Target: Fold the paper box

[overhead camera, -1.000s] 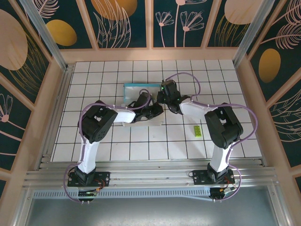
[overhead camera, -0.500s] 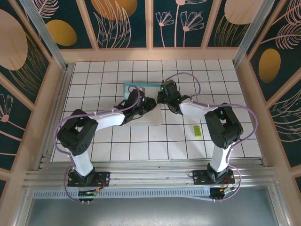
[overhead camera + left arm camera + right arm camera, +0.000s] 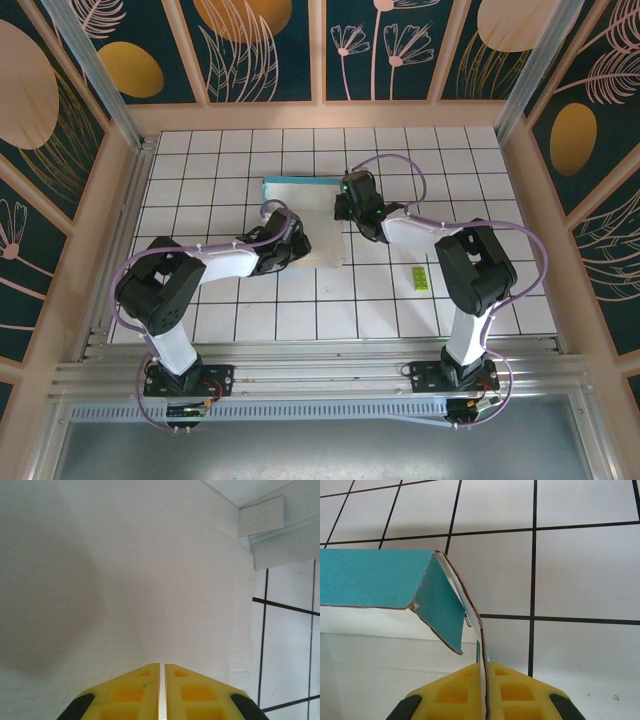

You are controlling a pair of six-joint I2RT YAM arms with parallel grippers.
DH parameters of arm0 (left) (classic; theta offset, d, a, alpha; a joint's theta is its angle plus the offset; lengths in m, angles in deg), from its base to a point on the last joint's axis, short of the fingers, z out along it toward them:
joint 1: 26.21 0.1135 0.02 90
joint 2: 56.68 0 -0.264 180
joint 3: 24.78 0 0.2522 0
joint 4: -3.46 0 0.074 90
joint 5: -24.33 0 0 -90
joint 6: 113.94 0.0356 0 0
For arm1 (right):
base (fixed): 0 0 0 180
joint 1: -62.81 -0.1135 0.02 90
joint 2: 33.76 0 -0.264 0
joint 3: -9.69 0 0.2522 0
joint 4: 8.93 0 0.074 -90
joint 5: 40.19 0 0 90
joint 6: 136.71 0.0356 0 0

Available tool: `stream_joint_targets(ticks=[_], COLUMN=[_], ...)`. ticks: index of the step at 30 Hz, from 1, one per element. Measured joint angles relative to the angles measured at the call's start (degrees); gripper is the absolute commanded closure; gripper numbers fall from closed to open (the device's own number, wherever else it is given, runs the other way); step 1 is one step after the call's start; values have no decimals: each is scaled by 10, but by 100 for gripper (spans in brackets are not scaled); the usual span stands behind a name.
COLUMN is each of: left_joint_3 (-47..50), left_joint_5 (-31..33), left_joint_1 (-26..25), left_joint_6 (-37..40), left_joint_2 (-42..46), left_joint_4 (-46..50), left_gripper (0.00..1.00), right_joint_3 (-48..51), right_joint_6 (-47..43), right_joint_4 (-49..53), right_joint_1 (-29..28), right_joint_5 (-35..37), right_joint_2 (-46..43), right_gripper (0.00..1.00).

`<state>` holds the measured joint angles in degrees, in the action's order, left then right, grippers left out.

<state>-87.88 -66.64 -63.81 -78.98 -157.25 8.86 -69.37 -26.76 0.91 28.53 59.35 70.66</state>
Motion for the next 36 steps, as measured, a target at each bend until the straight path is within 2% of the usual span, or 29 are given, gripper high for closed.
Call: stream_joint_targets(ticks=[13, 20, 27, 32, 36], left_joint_3=[1, 1, 1, 1, 0], left_joint_5=[-33, -37, -39, -44, -46], left_joint_1=[2, 2, 4, 5, 6], left_joint_6=[-1, -1, -1, 0, 0], left_joint_2=[-51, -54, -54, -55, -56], left_joint_4=[-55, -66, -66, -66, -68], left_gripper=[94, 95, 95, 95, 95], right_joint_3=[-25, -21, -4, 14, 32], right_joint_6=[114, 161, 134, 92, 43], right_joint_4=[16, 18, 38, 51, 50], right_joint_1=[-1, -19, -26, -21, 3], right_joint_5=[-39, -63, -75, -90, -121], right_joint_2=[12, 23, 13, -49, -125], right_gripper=[89, 69, 49, 38, 30])
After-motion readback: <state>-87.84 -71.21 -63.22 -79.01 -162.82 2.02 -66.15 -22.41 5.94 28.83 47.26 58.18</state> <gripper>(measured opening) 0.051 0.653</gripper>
